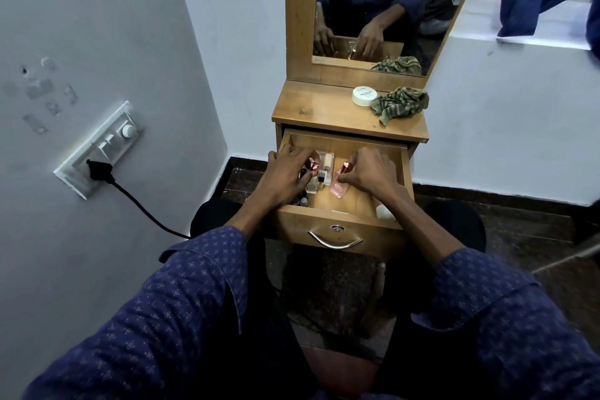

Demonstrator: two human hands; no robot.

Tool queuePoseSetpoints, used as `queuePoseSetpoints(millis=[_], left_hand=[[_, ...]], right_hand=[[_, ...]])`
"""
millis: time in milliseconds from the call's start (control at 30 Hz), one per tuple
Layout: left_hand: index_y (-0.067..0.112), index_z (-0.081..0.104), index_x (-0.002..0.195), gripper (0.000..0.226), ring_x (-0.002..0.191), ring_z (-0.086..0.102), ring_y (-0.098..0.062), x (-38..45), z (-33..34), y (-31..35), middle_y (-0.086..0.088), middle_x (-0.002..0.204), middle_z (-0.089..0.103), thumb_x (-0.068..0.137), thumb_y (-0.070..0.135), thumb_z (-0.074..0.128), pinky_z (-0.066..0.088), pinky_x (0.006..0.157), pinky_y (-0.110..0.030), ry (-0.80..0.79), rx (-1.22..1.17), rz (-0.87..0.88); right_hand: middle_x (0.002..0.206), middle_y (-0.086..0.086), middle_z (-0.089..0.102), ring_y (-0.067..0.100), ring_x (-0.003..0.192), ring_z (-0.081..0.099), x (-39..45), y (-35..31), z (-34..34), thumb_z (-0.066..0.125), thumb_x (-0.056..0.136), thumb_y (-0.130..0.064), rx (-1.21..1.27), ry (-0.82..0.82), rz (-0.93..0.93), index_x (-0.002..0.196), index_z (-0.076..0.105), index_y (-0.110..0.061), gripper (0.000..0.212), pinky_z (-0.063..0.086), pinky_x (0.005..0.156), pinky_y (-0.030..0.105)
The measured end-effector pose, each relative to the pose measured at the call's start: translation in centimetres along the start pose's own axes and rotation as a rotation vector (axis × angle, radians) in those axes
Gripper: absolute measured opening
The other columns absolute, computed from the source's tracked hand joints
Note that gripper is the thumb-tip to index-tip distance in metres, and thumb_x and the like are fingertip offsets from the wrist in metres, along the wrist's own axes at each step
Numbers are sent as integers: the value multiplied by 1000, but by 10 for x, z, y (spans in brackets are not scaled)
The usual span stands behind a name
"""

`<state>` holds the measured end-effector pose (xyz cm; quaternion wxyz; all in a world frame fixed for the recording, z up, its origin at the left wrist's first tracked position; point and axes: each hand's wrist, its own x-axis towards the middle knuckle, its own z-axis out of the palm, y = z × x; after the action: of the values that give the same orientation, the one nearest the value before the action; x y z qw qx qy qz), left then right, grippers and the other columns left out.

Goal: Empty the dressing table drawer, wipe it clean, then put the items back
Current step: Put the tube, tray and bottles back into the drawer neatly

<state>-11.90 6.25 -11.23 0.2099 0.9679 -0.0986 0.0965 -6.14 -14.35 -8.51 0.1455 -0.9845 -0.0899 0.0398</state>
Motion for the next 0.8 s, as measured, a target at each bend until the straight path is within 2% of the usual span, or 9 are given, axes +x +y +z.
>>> queuePoseSetpoints(millis=[100,233,367,500,600,667,733,800], left_hand=[[28,57,126,26,140,44,-27,-1,0,0,1,138,66,102,35,63,33,110,-59,-2,5,-10],[32,61,125,23,139,43,-24,1,3,-4,3,135,68,103,40,62,34,104,-54,-2,-7,-18],[34,61,129,26,135,47,-26,2,5,-6,2,126,72,104,41,60,34,104,-55,-15,-10,-42],[35,62,131,28,131,48,-26,2,6,-8,4,121,75,104,41,60,35,101,-53,-18,-14,-40],[34,63,131,28,128,49,-24,3,6,-8,5,117,76,103,40,61,34,98,-51,-9,-21,-39],[34,63,132,29,129,48,-24,3,5,-8,5,118,76,103,38,61,34,99,-51,-13,-22,-43],[33,63,134,31,131,48,-25,3,5,-8,3,119,75,103,36,62,35,101,-52,-21,-20,-47],[33,62,135,32,132,48,-25,3,5,-7,2,121,74,103,35,62,35,102,-52,-34,-7,-50]], right_hand=[[84,2,67,20,77,61,-11,-5,3,84,82,-45,40,-32,34,88,67,-15,35,39,57,31],[71,3,72,22,71,71,-21,-16,18,83,81,-48,189,-66,91,76,67,-14,38,50,57,32],[66,3,63,23,65,61,-32,-30,25,80,85,-46,275,-57,109,65,55,-17,43,31,48,28],[64,2,57,18,58,52,-39,-41,29,77,88,-37,362,-40,139,63,52,-19,40,27,46,26],[73,5,73,18,63,63,-36,-45,39,79,83,-30,450,-44,147,65,66,-16,26,37,46,24],[75,6,76,21,70,72,-33,-46,44,81,81,-31,512,-56,171,75,75,-12,20,50,55,27],[78,5,77,22,75,76,-29,-44,51,85,78,-32,573,-84,190,79,74,-16,20,62,68,37],[83,5,77,24,76,77,-22,-37,61,90,69,-36,651,-132,187,83,64,-21,33,64,76,47]])
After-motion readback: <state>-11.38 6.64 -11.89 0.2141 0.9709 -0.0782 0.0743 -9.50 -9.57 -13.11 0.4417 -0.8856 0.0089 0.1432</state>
